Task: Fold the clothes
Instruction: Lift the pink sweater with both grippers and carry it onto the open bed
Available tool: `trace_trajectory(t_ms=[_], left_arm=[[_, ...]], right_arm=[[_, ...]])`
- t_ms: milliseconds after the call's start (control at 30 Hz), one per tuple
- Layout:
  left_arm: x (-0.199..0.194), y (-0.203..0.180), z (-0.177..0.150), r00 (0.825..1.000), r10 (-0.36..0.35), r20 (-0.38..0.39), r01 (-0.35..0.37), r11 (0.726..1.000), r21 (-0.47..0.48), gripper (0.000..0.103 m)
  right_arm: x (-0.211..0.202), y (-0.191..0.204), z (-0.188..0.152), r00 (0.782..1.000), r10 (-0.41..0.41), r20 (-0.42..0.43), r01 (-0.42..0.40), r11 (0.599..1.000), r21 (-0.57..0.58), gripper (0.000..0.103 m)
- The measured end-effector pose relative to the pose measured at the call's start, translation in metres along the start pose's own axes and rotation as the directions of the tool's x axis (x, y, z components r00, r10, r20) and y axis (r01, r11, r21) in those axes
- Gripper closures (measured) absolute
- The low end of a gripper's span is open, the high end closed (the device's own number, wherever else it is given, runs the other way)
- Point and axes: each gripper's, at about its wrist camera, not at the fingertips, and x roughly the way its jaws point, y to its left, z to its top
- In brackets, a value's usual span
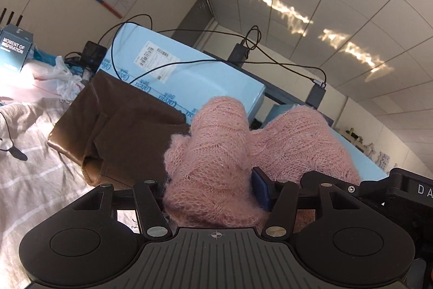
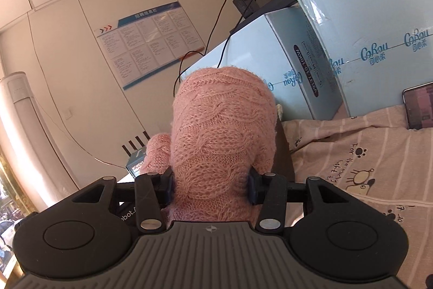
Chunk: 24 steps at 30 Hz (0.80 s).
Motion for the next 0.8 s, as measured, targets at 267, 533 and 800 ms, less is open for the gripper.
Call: trace_trajectory(t_ms=[267,533,800], left_arm=[[0.016,-0.053,-0.037,0.978,-0.112,-0.177,0.129,0.988,0.086,0.051],[0.056,-0.105,-0.062,0.904,-0.178,-0.389,0.285,0.929,0.237,0.052],[0.095,-0.135,-0.078,0.787,-0.156,-0.597,0.402,0.864,0.304,0.047]], right_arm=[[-0.077,-0.051,-0.020,0.990,-0.135,0.027,0.133,0.988,0.073,0.058],[-0.114,-0.096,-0.017,0.947,-0.318,0.037,0.311,0.941,0.132,0.055],[-0.136,-0.136,-0.026,0.886,-0.462,-0.047,0.459,0.856,0.237,0.051]])
